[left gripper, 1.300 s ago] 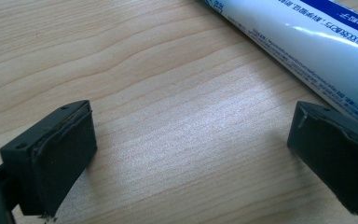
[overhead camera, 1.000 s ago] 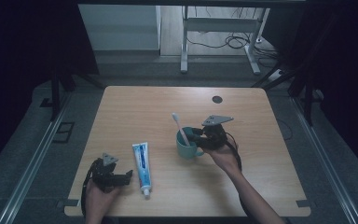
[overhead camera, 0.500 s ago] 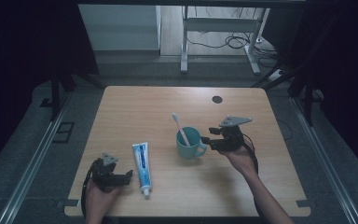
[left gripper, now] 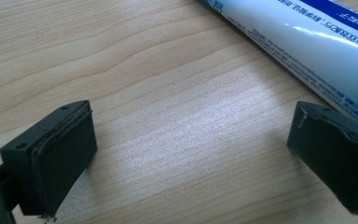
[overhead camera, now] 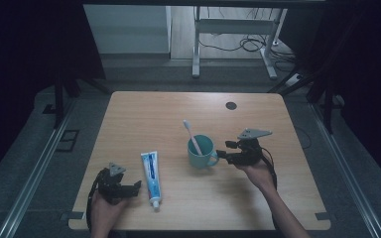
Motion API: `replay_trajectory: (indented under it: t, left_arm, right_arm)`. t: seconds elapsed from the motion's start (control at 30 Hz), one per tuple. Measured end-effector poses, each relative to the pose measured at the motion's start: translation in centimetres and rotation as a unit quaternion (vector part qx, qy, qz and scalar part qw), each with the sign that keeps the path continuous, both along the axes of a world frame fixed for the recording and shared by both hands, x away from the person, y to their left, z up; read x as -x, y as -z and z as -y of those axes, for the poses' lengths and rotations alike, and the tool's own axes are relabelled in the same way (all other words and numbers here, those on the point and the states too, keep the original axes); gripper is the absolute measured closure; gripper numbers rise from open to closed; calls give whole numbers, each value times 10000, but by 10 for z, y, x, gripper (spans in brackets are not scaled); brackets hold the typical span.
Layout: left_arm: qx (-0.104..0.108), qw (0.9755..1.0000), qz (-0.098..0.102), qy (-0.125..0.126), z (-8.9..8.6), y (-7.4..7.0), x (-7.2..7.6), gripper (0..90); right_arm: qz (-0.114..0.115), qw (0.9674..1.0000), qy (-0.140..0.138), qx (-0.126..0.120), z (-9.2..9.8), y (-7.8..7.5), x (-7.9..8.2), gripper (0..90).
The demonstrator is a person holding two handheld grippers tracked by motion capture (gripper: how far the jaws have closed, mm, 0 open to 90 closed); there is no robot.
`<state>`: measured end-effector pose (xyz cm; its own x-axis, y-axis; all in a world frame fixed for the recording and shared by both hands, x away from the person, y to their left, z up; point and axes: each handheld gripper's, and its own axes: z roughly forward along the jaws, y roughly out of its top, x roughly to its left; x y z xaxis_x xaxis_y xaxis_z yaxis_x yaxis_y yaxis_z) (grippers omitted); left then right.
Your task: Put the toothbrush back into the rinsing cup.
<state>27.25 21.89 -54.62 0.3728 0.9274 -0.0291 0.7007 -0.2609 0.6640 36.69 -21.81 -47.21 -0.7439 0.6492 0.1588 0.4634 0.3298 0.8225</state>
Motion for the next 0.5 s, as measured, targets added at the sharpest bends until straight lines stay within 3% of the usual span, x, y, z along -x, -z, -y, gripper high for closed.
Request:
replay_trajectory:
  t: [0.1, 0.2, 0.33, 0.5]
  left_arm:
    - [-1, 10000, 1, 0, 0, 0, 0, 12]
    - [0, 10000, 1, -1, 0, 0, 0, 12]
    - [0, 10000, 0, 0, 0, 0, 0, 12]
    - [-1, 10000, 0, 0, 0, 0, 0, 12]
  right_arm:
    - [-70, 9998, 72, -142, 6, 5, 0, 395]
    - [-40, 9998, 152, 92, 9, 10, 0, 403]
    - [-100, 9998, 187, -11, 11, 15, 1, 408]
    - [24, 9998, 189, -28, 13, 19, 5, 409]
